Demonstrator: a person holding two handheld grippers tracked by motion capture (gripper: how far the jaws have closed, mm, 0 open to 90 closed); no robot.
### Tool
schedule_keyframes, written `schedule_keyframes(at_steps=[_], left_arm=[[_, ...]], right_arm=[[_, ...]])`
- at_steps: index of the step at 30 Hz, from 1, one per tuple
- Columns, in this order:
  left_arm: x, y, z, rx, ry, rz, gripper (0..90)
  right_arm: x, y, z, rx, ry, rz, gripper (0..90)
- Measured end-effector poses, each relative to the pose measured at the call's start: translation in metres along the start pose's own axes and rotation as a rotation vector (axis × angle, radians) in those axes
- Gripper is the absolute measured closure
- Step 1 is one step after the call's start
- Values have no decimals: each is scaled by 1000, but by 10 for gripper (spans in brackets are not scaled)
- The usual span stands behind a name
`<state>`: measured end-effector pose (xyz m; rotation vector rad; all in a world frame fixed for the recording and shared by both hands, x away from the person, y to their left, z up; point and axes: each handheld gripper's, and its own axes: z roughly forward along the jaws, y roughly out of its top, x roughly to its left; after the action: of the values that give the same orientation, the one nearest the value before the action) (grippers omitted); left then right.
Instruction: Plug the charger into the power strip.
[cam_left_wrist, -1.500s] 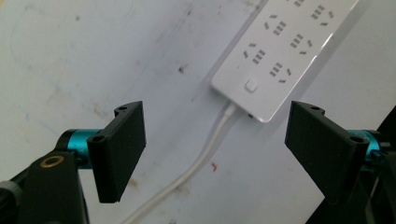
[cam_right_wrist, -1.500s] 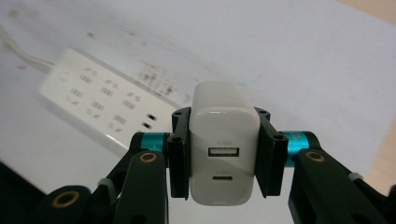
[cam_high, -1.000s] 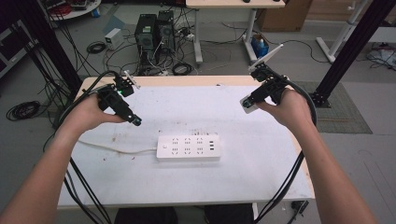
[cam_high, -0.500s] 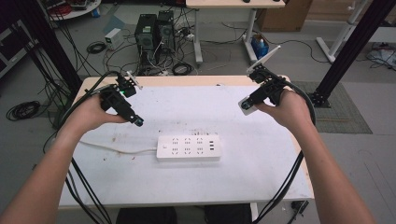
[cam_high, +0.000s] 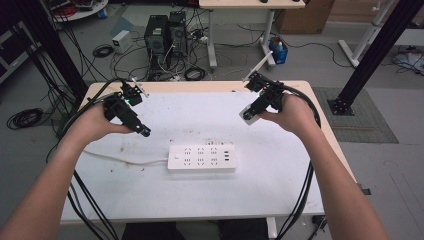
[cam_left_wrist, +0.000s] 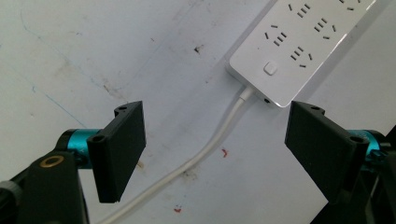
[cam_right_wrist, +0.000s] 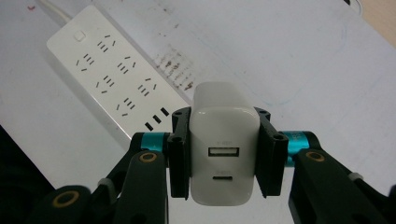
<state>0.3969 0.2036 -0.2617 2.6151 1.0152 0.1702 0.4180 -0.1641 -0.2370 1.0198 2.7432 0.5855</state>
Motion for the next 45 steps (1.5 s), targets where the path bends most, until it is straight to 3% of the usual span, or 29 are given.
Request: schedule_keyframes(at_steps=[9,14,18,22,33,45], left_arm=[[-2,-1,-2,-5,2,1,206],[-3,-2,-3,-5,-2,3,206],[-4,-4,-2,-7,-11,3,206],[-2,-7,-3,-9,-10,0,206],[-1,-13,-1,-8,-14,-6,206],[-3,-15,0,-10,-18,-4,206]], right_arm=[[22,21,28,71,64,-199,624],[39,30,48,126,77,-348,624],[54,36,67,185,92,-438,624],[66,40,89,244,75,-539,624],[83,43,120,321,105,-658,624],[88,45,137,357,119,-690,624]])
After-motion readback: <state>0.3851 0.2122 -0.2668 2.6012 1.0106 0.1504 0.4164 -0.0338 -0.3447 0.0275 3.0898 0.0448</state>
